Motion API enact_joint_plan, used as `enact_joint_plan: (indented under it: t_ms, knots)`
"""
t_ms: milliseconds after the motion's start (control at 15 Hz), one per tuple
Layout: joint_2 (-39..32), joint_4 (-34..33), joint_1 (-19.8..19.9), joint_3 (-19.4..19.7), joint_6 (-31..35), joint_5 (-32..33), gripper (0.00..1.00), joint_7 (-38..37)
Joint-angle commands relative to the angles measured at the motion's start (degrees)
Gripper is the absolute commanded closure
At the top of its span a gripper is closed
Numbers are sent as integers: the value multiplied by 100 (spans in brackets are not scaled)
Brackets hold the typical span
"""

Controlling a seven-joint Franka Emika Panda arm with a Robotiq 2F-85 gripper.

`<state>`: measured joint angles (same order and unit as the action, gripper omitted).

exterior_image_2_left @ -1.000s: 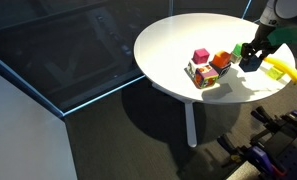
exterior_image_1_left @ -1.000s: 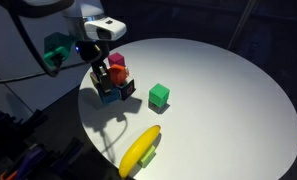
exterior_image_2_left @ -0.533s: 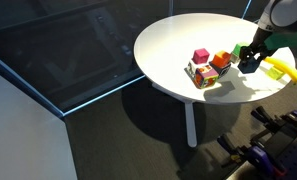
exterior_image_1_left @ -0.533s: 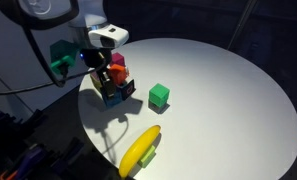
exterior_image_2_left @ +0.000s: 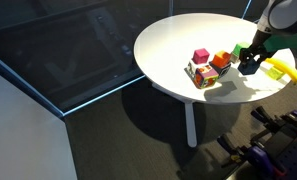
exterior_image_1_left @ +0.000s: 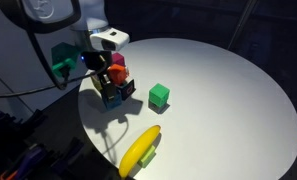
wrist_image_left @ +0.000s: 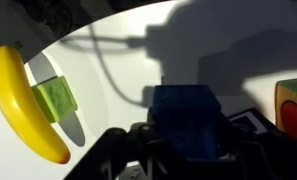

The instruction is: Put the blue block on the table

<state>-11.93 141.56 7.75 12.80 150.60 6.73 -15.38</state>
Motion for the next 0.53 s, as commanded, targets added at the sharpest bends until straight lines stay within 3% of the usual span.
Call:
enact_joint_plan:
  t_ms: [0, 133, 200, 467]
  knots:
    - [0, -7, -24, 23, -11, -10, 45, 9]
    - [0, -8, -24, 23, -11, -10, 45, 9]
    - [0, -8, -24, 24, -11, -10, 70, 9]
    - [-120, 34, -14, 63, 139, 40, 70, 12]
